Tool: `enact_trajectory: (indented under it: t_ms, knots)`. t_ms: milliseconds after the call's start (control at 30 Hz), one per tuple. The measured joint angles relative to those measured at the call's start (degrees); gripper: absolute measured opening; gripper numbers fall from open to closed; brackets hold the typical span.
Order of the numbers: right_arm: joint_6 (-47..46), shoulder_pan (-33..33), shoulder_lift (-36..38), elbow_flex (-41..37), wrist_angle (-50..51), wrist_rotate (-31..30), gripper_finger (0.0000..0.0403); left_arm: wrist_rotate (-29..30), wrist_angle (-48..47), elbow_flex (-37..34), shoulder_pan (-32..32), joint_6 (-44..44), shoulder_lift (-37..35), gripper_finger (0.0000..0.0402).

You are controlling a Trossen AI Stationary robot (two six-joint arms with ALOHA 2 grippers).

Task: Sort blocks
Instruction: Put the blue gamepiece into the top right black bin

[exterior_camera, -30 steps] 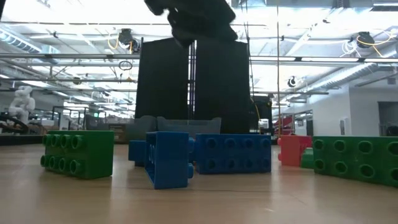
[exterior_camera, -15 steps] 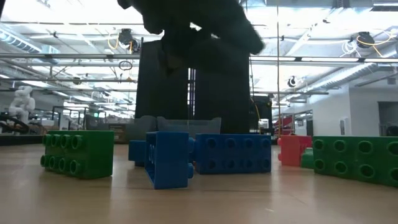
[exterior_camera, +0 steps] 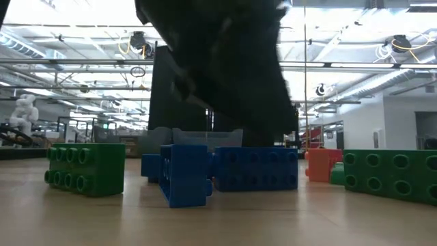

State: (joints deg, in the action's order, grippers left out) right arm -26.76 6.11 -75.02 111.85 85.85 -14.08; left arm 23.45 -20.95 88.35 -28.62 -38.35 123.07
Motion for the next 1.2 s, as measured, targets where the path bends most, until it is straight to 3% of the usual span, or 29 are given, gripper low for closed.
enact_trajectory:
  t_ms: [300,733,967,1200]
  knots:
    - [0.03,0.02,0.0,0.0,0.34,3.89,0.0,-0.7,-1.86,3.21,-0.07,-7.46,4.4,0.0184]
    - [0.92,0.02,0.0,0.0,0.19,3.71,0.0,-4.12,-9.76,2.76,0.41,-7.45,4.5,0.0184]
    - [0.92,0.02,0.0,0.0,0.16,3.66,0.0,-2.99,-9.77,2.76,0.64,-7.45,4.5,0.0184]
    - [1.16,0.02,0.0,0.0,0.14,3.67,0.0,-6.15,-10.24,2.93,2.21,-7.85,4.66,0.0125]
